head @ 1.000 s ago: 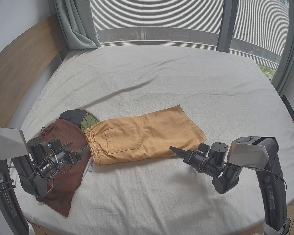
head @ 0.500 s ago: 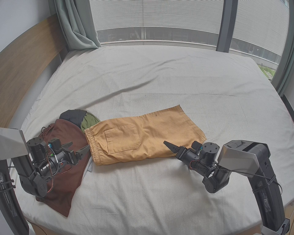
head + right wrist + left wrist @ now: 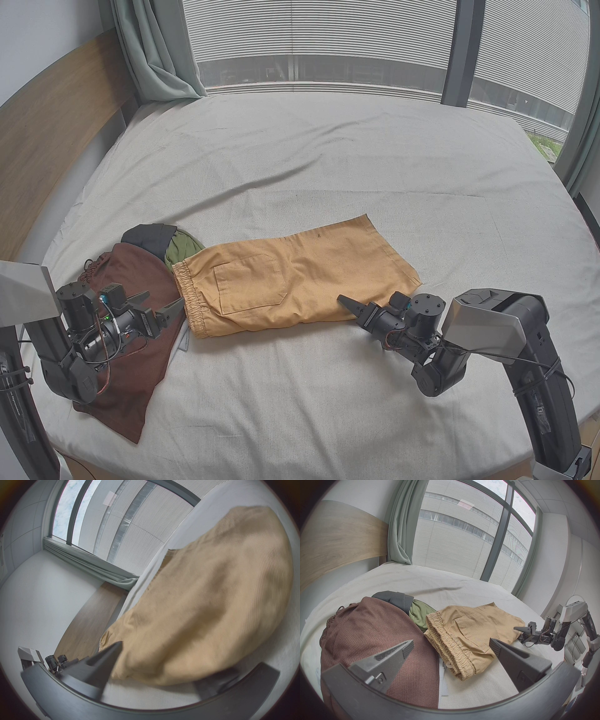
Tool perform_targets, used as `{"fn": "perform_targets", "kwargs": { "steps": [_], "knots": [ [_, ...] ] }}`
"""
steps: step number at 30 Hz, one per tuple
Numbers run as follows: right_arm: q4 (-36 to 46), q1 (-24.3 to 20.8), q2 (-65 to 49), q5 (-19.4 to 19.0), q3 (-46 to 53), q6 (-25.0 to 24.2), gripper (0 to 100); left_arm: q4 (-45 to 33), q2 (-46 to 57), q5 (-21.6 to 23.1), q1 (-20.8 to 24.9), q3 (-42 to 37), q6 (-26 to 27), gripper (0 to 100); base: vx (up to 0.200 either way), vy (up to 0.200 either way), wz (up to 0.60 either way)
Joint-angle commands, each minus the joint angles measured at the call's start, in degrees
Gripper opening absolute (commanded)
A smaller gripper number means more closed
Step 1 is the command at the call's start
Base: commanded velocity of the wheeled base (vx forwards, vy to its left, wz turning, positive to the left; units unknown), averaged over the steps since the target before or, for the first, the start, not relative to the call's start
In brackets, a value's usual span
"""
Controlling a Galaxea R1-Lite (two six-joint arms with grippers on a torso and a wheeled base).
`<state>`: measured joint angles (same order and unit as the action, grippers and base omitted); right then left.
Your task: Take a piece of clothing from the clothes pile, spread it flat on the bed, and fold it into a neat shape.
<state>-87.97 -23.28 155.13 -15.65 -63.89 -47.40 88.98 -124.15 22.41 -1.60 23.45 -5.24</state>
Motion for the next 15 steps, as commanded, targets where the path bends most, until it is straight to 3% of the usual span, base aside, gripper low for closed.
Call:
{"fn": "perform_targets", "kwargs": {
  "steps": [1, 15],
  "knots": [
    [-0.45, -0.09, 0.35, -0.08, -0.09, 0.11, 0, 0.05, -0.22, 0.01, -0.07, 0.01, -0.03, 100, 0.0, 0.0, 0.0],
    [-0.45, -0.01, 0.27, 0.1, 0.61, 0.11, 0, 0.05, -0.39, 0.01, 0.19, -0.25, -0.21, 100, 0.0, 0.0, 0.0]
  ]
}}
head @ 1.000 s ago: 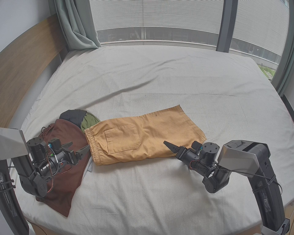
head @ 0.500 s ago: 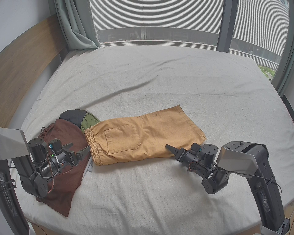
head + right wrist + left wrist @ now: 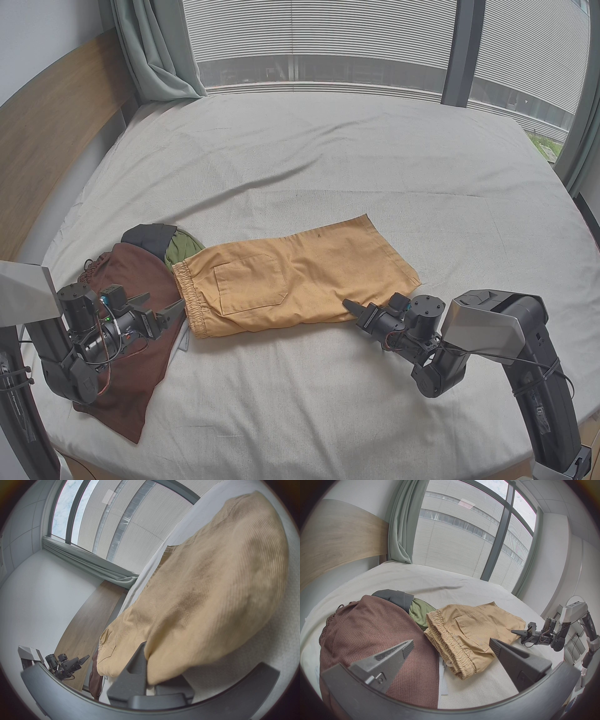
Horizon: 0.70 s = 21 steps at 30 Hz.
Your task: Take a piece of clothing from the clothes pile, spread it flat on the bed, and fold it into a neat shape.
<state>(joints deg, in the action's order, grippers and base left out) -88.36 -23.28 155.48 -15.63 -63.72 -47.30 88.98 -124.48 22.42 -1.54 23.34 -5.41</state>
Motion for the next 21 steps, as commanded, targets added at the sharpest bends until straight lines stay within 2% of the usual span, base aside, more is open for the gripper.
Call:
{"fn": "perform_targets", "kwargs": {
  "steps": [1, 21],
  "knots": [
    [-0.15, -0.01, -0.18, 0.07, 0.79, 0.01, 0, 0.05, 0.03, -0.01, 0.13, -0.14, -0.12, 100, 0.0, 0.0, 0.0],
    [-0.24, -0.01, -9.49, 1.83, 16.96, 1.24, 0, 0.05, 2.13, 1.75, -0.22, 1.0, -3.9, 100, 0.0, 0.0, 0.0]
  ]
}}
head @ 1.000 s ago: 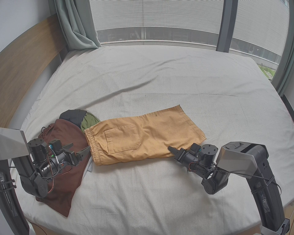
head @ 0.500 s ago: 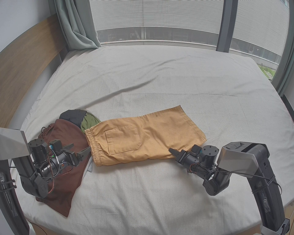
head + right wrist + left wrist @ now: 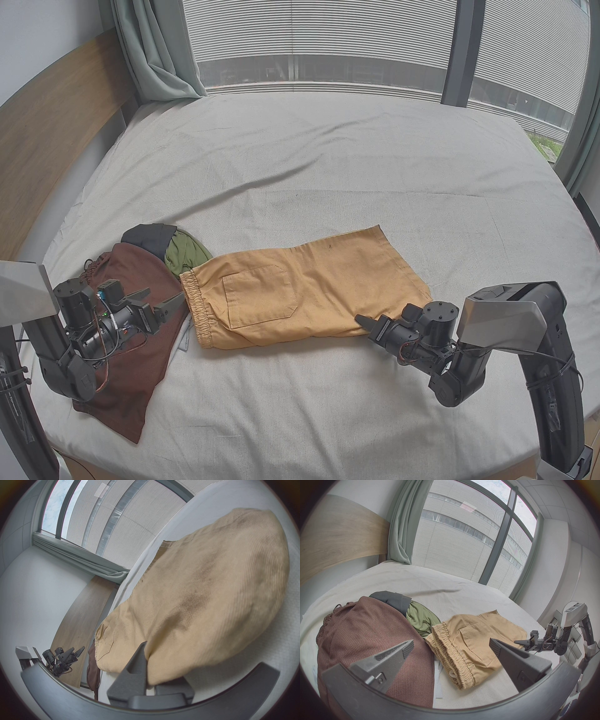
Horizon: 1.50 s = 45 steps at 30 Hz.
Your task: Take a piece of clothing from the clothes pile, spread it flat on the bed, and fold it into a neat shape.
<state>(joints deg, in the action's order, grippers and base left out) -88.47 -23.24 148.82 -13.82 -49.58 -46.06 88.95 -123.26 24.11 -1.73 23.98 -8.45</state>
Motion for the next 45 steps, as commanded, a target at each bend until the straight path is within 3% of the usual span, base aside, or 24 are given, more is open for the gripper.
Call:
{"fn": "perform_targets", "kwargs": {
  "steps": [1, 17, 24, 38, 39, 45],
  "knots": [
    [-0.13, 0.03, -3.1, 0.03, 3.52, 0.0, 0, 0.08, 0.92, 0.14, -0.03, 0.37, -1.13, 100, 0.0, 0.0, 0.0],
    [-0.3, 0.12, -7.49, -0.15, 18.03, 0.18, 0, 0.17, 1.09, 4.01, 1.73, -1.92, -2.1, 100, 0.0, 0.0, 0.0],
    [-0.21, 0.12, -9.6, -0.24, 24.27, 2.73, 0, 0.17, 1.0, 5.42, 3.14, -2.8, -2.36, 100, 0.0, 0.0, 0.0],
    [-0.3, 0.38, -8.9, -0.15, 26.02, 4.13, 0, 0.17, 0.92, 6.82, 4.98, -4.56, -3.86, 100, 0.0, 0.0, 0.0],
    [-0.3, 0.56, -8.9, -0.15, 25.85, 4.13, 100, 0.17, 0.83, 7.18, 4.9, -4.64, -3.86, 100, 0.0, 0.0, 0.0],
    [-0.13, -0.14, -9.78, -0.24, 27.78, 4.13, 100, 0.17, 0.74, 10.08, 4.9, -4.82, -3.77, 100, 0.0, 0.0, 0.0]
  ]
}}
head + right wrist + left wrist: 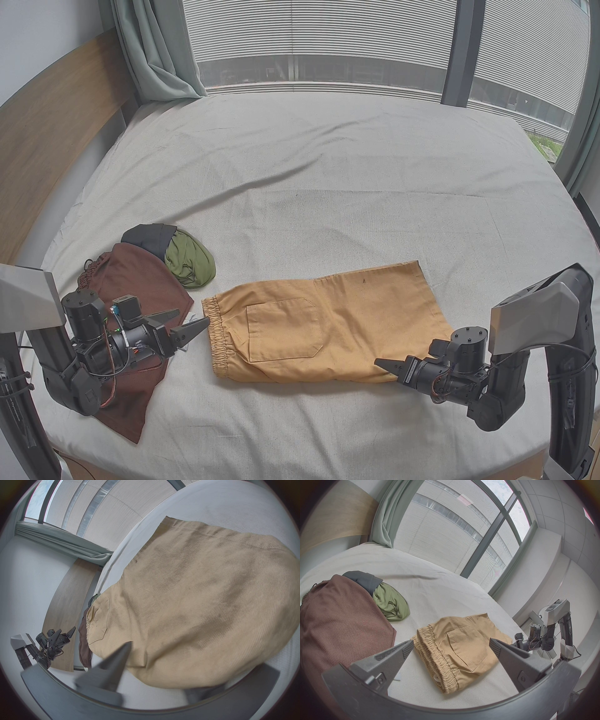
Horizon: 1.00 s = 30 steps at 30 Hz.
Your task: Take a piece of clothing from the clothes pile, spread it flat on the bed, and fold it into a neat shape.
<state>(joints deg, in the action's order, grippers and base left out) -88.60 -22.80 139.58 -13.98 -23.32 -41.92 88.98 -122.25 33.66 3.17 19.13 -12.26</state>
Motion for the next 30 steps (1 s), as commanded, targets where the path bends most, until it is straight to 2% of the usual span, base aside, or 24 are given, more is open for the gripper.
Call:
{"fn": "perform_targets", "kwargs": {
  "steps": [1, 6, 18, 30],
  "knots": [
    [0.01, -0.67, -0.8, -0.17, 2.4, 0.09, 100, 0.14, -0.36, 0.79, -0.09, 0.21, 0.31, 100, 0.0, 0.0, 0.0],
    [0.01, -2.6, -2.74, -0.87, 6.18, 0.18, 100, 0.14, -0.27, 2.46, -0.44, 0.21, 0.84, 100, 0.0, 0.0, 0.0],
    [0.1, -6.65, -11.17, -1.22, 11.54, 0.18, 100, 0.14, 0.08, 2.55, -0.18, 0.12, 0.93, 100, 0.0, 0.0, 0.0],
    [0.1, -8.23, -20.05, -1.4, 10.22, 0.26, 100, 0.14, -0.1, 2.55, -0.09, 0.12, 1.28, 100, 0.0, 0.0, 0.0]
  ]
}}
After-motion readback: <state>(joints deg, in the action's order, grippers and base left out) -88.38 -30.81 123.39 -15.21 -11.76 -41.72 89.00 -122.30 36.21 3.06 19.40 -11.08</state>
